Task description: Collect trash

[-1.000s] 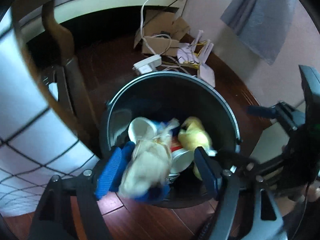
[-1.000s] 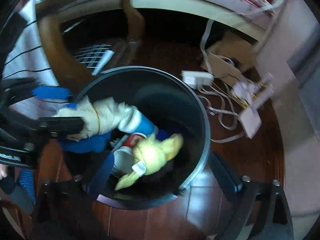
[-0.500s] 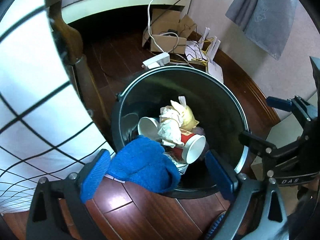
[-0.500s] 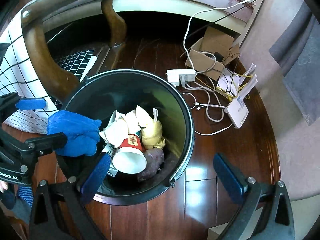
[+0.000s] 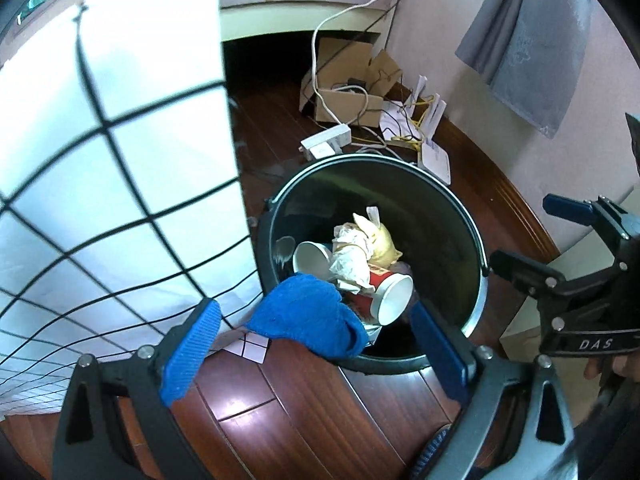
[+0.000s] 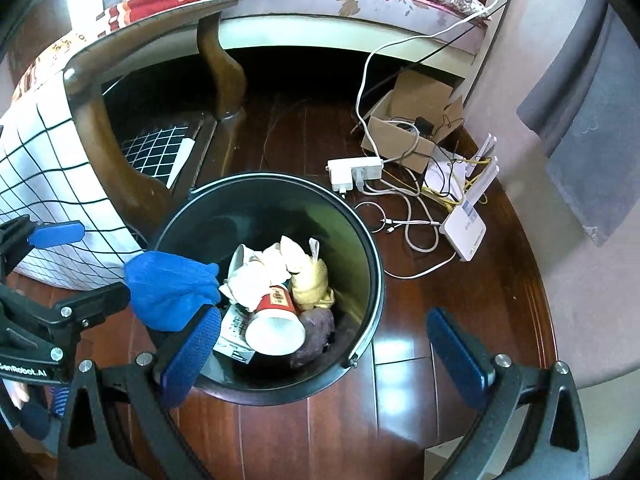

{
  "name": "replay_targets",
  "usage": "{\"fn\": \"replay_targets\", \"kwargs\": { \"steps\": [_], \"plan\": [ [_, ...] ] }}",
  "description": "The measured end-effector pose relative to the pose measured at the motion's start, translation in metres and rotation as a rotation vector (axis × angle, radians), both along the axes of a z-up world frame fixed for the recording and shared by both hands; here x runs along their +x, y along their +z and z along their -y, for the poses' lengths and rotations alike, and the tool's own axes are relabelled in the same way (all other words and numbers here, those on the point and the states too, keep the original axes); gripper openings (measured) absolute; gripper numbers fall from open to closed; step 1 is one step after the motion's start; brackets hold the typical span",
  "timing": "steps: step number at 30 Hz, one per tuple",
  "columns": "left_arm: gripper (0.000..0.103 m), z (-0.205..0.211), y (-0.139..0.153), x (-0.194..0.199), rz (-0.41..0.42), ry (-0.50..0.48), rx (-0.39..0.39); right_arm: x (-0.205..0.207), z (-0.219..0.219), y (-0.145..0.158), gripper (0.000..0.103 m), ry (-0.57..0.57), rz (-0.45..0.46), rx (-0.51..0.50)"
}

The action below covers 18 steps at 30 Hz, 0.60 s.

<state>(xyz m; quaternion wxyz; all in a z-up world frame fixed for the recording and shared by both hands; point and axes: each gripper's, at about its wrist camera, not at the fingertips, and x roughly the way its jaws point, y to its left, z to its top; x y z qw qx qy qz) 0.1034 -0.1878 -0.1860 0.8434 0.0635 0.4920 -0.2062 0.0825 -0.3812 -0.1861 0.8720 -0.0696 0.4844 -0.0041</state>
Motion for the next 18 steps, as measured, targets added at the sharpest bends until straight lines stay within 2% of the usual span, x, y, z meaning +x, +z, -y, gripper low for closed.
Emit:
{"fn": "replay_targets", "kwargs": {
  "steps": [6,18],
  "plan": [
    [0.097,-0.013,0.021,-0.012,0.065,0.034,0.016,-0.007,-0.009,0.016,0.103,-0.022,0.024,0.033],
    [0.097,-0.055,0.082,-0.031,0.186,0.103,0.023,-0.028,-0.047,0.082,0.103,-0.052,0.119,0.062]
  ]
}}
